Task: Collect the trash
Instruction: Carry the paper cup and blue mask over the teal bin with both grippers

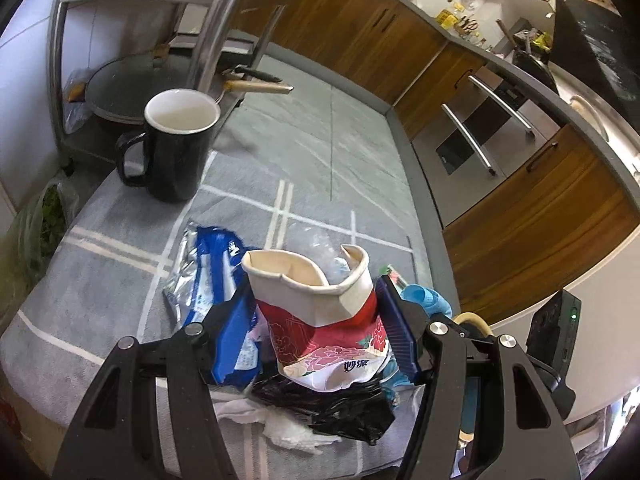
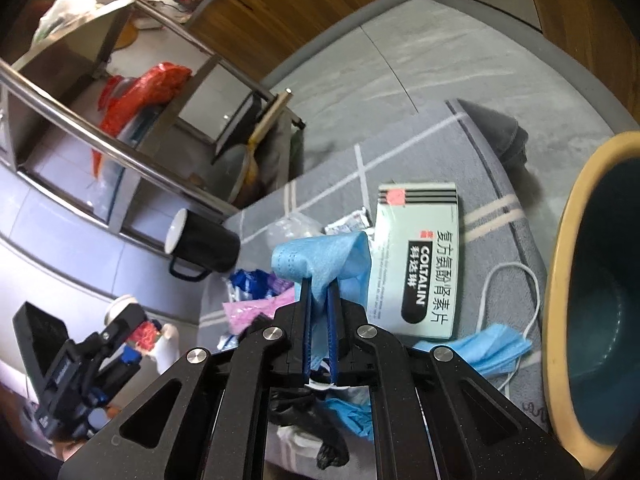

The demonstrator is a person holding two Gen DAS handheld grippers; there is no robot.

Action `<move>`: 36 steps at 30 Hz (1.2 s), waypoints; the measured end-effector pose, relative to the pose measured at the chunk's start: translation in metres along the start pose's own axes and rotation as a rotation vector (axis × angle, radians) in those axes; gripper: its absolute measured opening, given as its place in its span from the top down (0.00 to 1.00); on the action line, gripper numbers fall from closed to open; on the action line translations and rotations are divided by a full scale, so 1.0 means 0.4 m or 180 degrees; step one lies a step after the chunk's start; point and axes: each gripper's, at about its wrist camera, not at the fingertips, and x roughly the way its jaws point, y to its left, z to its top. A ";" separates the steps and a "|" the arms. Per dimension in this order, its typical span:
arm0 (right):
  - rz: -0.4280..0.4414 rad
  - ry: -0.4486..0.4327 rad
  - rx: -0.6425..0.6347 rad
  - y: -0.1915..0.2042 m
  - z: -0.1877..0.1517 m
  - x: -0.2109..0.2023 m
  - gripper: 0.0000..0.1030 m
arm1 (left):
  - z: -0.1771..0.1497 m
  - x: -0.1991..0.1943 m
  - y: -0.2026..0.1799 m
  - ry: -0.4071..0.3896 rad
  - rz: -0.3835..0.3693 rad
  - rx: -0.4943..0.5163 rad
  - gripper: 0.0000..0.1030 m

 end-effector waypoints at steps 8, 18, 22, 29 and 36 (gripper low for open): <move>-0.0028 -0.0400 -0.0274 0.042 0.004 -0.161 0.92 | 0.007 -0.021 -0.099 -0.0140 -0.0104 0.0249 0.41; -0.0299 -0.0905 -0.0279 -0.041 -0.032 -0.399 0.92 | -0.032 -0.028 -0.259 -0.0179 -0.0367 0.0604 0.41; -0.0433 -0.0991 -0.0151 -0.107 -0.067 -0.460 0.92 | -0.066 -0.017 -0.337 -0.0116 -0.0530 0.0781 0.41; -0.0664 -0.0994 0.0068 -0.220 -0.120 -0.510 0.92 | -0.150 0.036 -0.468 0.0142 -0.0790 0.1087 0.41; -0.0758 -0.1018 0.0313 -0.316 -0.149 -0.539 0.92 | -0.245 0.128 -0.554 0.0515 -0.0965 0.1249 0.41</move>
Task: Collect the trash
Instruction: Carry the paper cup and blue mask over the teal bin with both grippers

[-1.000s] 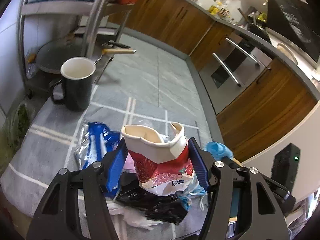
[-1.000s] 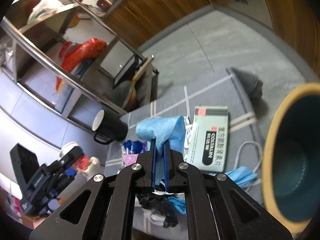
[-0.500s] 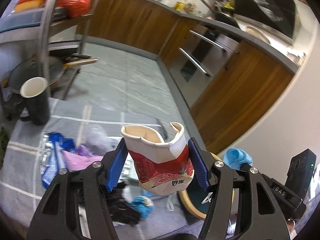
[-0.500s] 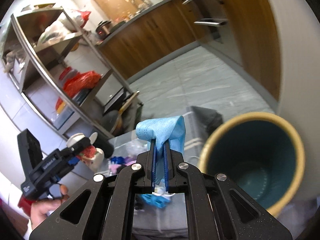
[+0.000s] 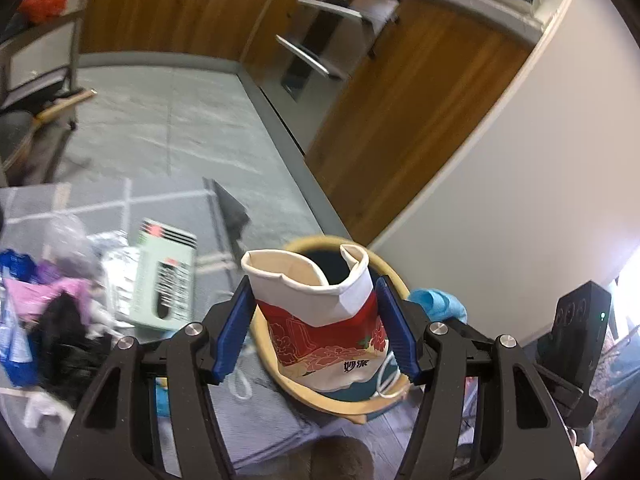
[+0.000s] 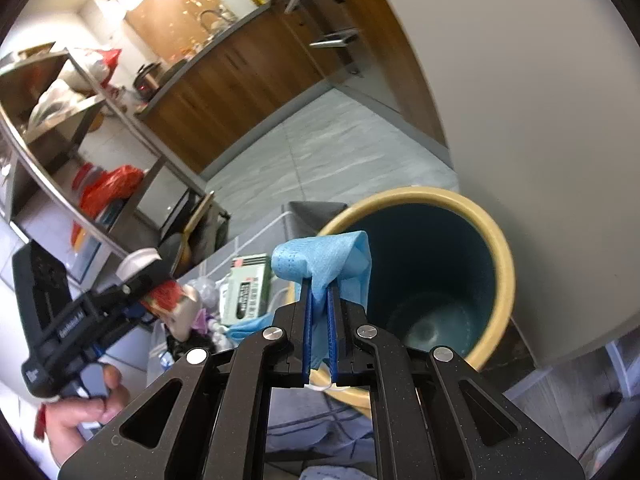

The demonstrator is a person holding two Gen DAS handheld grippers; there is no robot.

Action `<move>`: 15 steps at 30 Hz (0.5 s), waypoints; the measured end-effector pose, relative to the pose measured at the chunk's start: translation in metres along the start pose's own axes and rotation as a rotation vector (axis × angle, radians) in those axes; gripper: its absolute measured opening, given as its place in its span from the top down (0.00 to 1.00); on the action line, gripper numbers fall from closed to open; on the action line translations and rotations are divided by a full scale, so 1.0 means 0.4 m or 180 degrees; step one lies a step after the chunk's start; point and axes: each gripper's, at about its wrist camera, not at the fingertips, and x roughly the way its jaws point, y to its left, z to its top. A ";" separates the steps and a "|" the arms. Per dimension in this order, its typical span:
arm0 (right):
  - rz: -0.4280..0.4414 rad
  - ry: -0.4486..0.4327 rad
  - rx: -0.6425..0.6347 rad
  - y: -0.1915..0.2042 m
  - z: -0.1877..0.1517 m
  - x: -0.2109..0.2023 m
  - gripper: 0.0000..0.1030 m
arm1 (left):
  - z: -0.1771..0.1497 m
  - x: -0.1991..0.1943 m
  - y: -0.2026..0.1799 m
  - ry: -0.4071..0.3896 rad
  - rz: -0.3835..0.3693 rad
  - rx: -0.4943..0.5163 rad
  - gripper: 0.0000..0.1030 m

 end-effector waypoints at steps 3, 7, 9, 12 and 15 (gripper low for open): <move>-0.0043 -0.0002 0.0075 -0.023 -0.001 0.004 0.92 | -0.016 0.053 -0.020 0.0122 -0.0061 0.0034 0.41; -0.0107 -0.0004 0.0182 -0.053 -0.004 0.011 0.92 | -0.028 0.124 -0.043 0.0259 -0.0113 0.0092 0.40; -0.0138 0.0032 0.0214 -0.059 -0.008 0.019 0.92 | -0.037 0.160 -0.047 0.0324 -0.0093 0.0113 0.39; -0.0205 0.0110 0.0264 -0.078 -0.015 0.041 0.92 | -0.049 0.201 -0.046 0.0430 -0.0080 0.0099 0.35; -0.0270 0.0184 0.0337 -0.091 -0.021 0.059 0.88 | -0.057 0.223 -0.040 0.0504 -0.0020 0.0068 0.34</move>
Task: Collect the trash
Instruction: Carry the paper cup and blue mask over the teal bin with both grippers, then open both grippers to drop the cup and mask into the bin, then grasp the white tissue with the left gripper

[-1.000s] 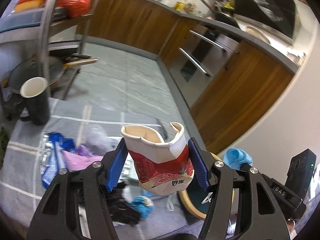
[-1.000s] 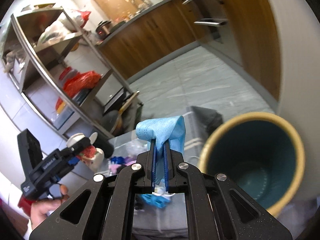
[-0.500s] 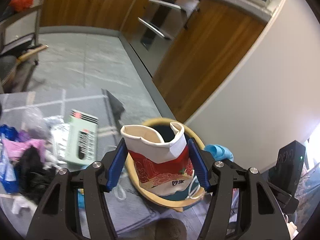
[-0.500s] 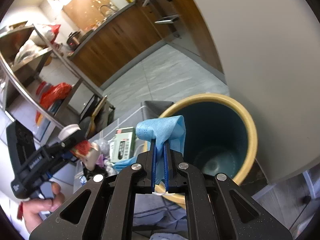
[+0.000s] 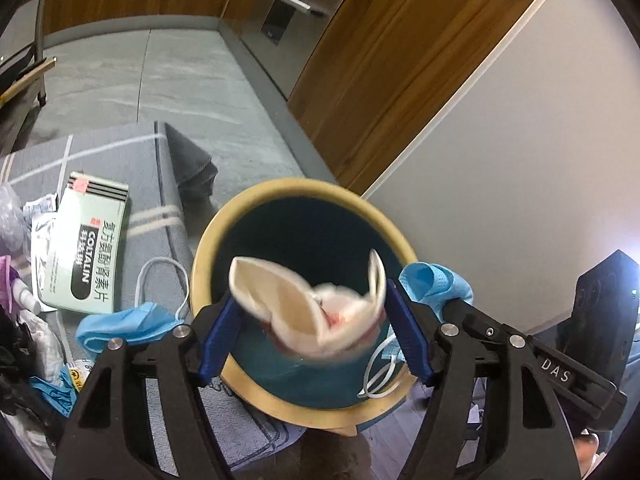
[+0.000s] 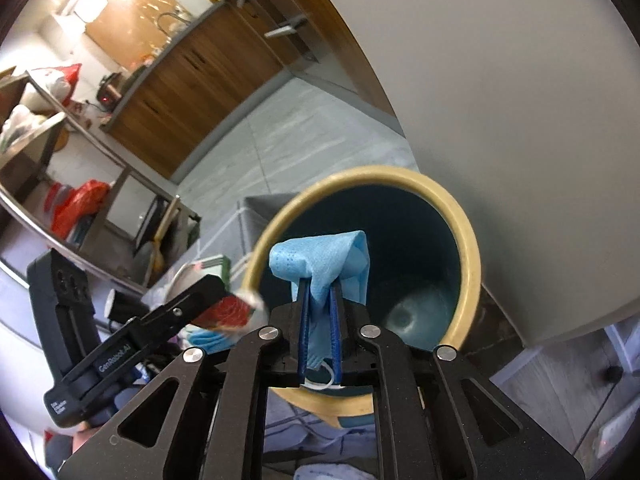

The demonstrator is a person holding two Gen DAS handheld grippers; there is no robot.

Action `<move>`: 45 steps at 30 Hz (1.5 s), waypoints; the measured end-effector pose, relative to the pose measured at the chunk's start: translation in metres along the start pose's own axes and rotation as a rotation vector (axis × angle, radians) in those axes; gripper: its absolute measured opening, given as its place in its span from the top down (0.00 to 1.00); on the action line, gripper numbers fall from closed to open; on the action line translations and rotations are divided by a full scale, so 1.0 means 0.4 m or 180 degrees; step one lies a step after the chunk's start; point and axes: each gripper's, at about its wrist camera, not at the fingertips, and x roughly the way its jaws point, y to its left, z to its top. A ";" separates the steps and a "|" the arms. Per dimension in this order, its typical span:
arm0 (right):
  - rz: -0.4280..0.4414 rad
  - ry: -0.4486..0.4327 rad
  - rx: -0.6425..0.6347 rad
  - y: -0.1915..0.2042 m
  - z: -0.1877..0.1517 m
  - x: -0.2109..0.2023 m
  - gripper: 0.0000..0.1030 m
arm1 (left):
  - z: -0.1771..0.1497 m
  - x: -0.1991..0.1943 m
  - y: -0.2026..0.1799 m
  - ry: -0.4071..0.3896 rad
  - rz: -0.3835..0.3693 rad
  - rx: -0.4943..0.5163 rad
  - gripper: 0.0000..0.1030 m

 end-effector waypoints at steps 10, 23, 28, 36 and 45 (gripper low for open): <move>0.0005 -0.0058 0.0024 0.011 0.008 -0.008 0.68 | 0.003 -0.012 0.012 -0.0003 0.0000 0.0011 0.29; 0.0068 -0.0129 -0.0347 0.106 -0.005 -0.009 0.43 | -0.007 -0.178 0.062 -0.0312 0.0241 0.0187 0.14; 0.0106 -0.0129 -0.0533 0.156 -0.019 -0.003 0.36 | -0.020 -0.255 0.106 -0.0439 0.0359 0.0201 0.09; 0.0099 -0.0076 -0.0767 0.212 -0.039 0.012 0.32 | -0.044 -0.354 0.193 -0.0554 0.0649 0.0151 0.06; 0.0135 -0.0017 -0.0952 0.268 -0.066 0.030 0.27 | -0.095 -0.420 0.307 -0.0557 0.0876 -0.0008 0.06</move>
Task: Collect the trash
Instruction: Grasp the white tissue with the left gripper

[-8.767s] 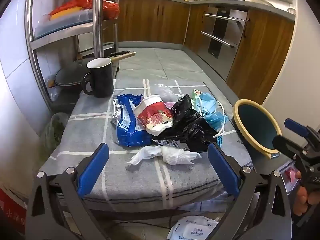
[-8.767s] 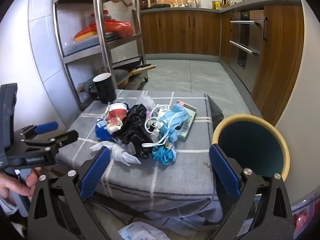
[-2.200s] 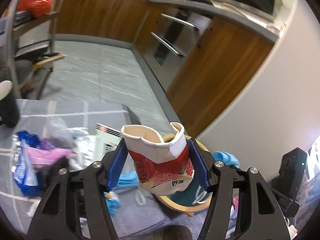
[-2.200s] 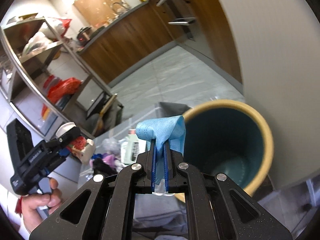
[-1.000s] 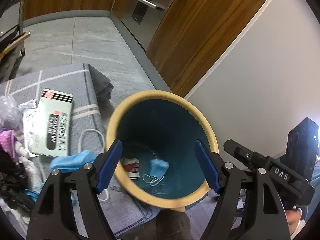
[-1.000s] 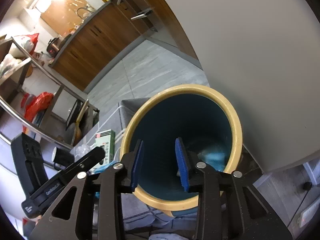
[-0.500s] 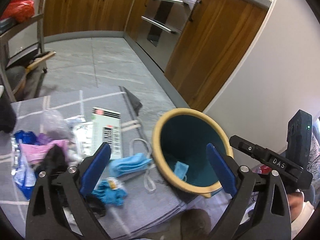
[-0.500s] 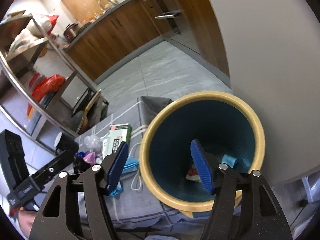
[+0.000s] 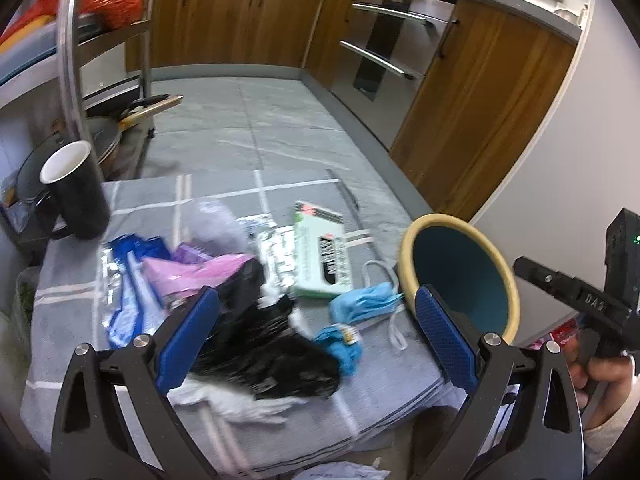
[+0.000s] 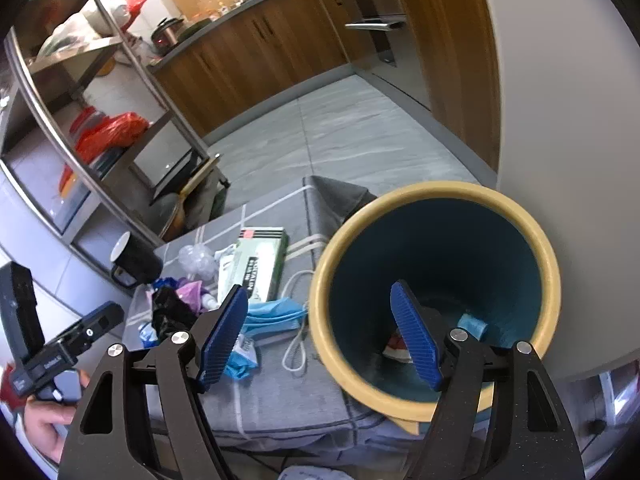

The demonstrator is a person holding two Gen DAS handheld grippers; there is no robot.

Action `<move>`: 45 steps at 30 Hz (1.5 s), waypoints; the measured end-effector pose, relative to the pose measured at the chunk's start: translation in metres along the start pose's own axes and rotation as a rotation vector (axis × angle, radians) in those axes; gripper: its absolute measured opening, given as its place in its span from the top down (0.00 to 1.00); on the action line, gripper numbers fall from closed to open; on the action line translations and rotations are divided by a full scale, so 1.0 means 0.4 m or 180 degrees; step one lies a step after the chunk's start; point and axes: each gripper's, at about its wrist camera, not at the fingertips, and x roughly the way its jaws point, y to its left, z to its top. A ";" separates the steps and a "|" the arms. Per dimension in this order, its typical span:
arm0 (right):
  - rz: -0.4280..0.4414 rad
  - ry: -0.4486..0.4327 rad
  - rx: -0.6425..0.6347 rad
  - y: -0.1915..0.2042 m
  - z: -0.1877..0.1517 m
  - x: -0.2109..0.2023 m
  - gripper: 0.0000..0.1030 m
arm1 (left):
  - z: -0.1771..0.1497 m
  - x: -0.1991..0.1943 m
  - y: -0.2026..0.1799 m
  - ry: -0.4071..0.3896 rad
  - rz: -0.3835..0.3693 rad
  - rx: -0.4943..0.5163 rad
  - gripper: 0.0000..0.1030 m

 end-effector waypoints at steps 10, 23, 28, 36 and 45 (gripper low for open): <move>0.0090 0.0112 -0.0191 0.066 -0.020 0.031 0.25 | -0.063 -0.021 0.135 0.0100 0.0252 -0.0154 0.06; 0.0193 0.0282 -0.0441 0.158 -0.052 0.080 0.25 | -0.191 0.053 0.201 0.0606 0.0301 -0.0177 0.17; 0.0249 0.0321 -0.0536 0.195 -0.058 0.094 0.25 | -0.205 0.081 0.180 0.0649 0.0229 -0.0219 0.18; 0.0273 0.0391 -0.0620 0.233 -0.069 0.116 0.25 | -0.236 0.170 0.145 0.0833 0.0460 0.0131 0.38; 0.0366 0.0428 -0.0679 0.274 -0.076 0.132 0.25 | -0.226 0.128 0.173 0.0888 0.0388 -0.0012 0.70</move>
